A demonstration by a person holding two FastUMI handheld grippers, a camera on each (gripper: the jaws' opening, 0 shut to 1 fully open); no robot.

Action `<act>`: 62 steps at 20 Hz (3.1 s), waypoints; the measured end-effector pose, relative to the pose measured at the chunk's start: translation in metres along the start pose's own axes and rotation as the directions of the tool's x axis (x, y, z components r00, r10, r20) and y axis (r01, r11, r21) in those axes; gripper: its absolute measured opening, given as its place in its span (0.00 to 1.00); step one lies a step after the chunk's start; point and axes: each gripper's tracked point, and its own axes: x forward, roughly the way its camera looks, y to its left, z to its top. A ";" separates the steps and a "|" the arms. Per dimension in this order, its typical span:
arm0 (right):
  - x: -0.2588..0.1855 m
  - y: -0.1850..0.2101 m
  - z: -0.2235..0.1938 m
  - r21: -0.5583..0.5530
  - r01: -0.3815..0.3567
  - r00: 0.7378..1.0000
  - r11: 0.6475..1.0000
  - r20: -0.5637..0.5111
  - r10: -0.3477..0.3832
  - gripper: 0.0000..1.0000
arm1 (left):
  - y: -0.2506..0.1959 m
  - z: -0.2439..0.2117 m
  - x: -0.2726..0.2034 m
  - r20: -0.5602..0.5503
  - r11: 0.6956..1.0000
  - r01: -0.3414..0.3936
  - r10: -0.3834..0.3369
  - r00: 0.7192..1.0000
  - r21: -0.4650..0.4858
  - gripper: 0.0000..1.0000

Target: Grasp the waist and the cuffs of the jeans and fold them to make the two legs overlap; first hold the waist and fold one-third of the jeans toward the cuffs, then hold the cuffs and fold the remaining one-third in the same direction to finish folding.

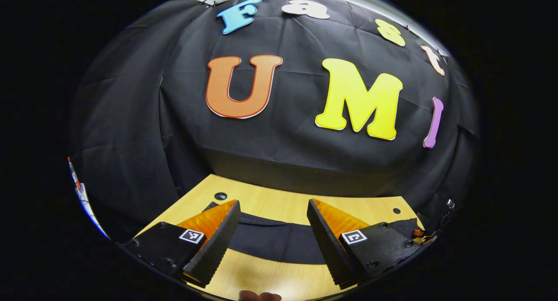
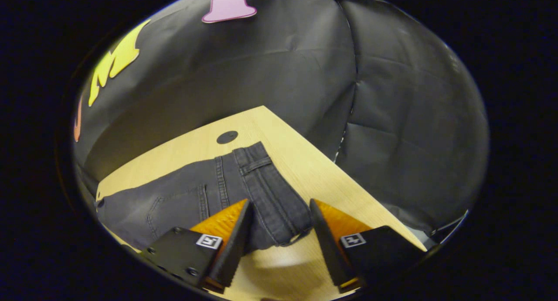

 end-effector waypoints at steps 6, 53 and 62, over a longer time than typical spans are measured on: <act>-0.010 0.008 0.011 -0.112 0.007 1.000 0.994 0.014 -0.006 0.24 | 0.025 -0.004 -0.016 0.002 0.999 -0.041 0.041 0.999 -0.002 0.99; -0.157 0.539 -0.160 -0.599 -0.555 0.819 0.577 -0.272 0.505 0.97 | 0.228 -0.089 -0.143 -0.078 0.902 -0.356 0.347 0.935 -0.244 0.99; -0.299 0.462 -0.050 -0.590 -0.595 0.748 0.545 -0.158 0.645 0.98 | 0.194 -0.110 -0.062 -0.118 0.867 -0.162 0.120 0.986 -0.472 0.99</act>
